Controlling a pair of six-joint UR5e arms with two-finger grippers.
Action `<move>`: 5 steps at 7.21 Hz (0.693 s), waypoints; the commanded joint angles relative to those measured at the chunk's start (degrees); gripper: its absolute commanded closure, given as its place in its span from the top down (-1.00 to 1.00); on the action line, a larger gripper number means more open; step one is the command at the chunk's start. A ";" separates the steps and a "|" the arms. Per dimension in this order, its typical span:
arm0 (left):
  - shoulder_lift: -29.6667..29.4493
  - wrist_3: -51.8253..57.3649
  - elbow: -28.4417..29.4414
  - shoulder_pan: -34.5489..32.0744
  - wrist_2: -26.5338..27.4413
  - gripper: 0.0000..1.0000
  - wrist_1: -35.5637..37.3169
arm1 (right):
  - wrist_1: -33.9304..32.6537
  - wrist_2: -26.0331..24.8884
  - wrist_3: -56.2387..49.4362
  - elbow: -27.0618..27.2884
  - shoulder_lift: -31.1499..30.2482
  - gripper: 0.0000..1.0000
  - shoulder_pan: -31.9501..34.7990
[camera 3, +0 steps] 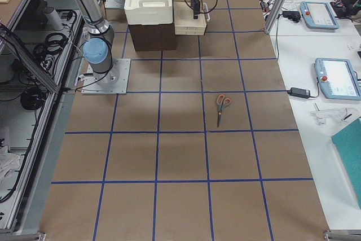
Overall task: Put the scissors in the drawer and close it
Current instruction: 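Move the right gripper outward toward the grey-and-orange scissors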
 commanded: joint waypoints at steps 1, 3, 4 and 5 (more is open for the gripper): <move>0.05 -0.09 0.01 -0.05 0.03 1.00 0.00 | -0.43 0.02 0.03 -0.08 0.10 1.00 0.00; 0.05 0.00 0.01 -0.05 0.12 1.00 0.00 | -0.26 0.37 0.03 -0.08 0.10 1.00 0.00; 0.05 0.00 -0.08 -0.13 0.12 1.00 -0.17 | -0.34 0.55 -0.06 -0.08 0.10 1.00 0.00; -0.30 -0.09 -0.08 -0.14 -0.06 1.00 -0.09 | -0.17 0.20 -0.06 -0.08 0.10 1.00 0.00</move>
